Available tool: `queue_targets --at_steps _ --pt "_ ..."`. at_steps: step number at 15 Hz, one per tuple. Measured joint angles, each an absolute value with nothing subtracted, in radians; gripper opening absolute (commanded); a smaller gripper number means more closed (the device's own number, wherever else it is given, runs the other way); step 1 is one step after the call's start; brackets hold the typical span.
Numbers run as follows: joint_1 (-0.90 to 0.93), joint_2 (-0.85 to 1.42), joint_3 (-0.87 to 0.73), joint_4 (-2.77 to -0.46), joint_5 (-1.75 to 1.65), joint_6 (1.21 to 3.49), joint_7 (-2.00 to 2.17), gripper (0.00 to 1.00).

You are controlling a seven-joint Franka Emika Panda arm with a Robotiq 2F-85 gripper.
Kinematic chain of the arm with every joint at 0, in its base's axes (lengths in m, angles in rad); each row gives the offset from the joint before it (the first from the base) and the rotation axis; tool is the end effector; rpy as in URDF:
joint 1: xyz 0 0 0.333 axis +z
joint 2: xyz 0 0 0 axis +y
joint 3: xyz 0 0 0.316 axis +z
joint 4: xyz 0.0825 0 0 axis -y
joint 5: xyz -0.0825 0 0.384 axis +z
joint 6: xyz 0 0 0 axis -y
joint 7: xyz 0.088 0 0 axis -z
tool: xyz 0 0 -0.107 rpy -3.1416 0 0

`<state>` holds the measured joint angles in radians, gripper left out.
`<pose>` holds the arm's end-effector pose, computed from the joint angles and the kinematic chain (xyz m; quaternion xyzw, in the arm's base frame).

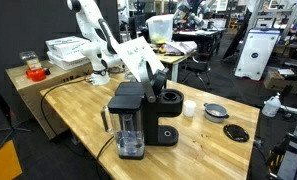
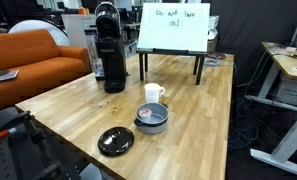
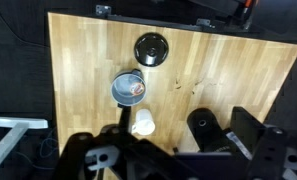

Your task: Put the black lid on top of the grey pot

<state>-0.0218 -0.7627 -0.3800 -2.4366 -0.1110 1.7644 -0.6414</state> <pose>0.3026 -0.1629 0.5409 -0.9816 -0.1735 -0.0587 0.0539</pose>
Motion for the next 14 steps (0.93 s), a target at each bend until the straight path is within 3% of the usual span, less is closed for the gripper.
queue_targets --at_steps 14 --pt "0.007 -0.697 -0.416 -2.477 -0.014 1.741 -0.764 1.0"
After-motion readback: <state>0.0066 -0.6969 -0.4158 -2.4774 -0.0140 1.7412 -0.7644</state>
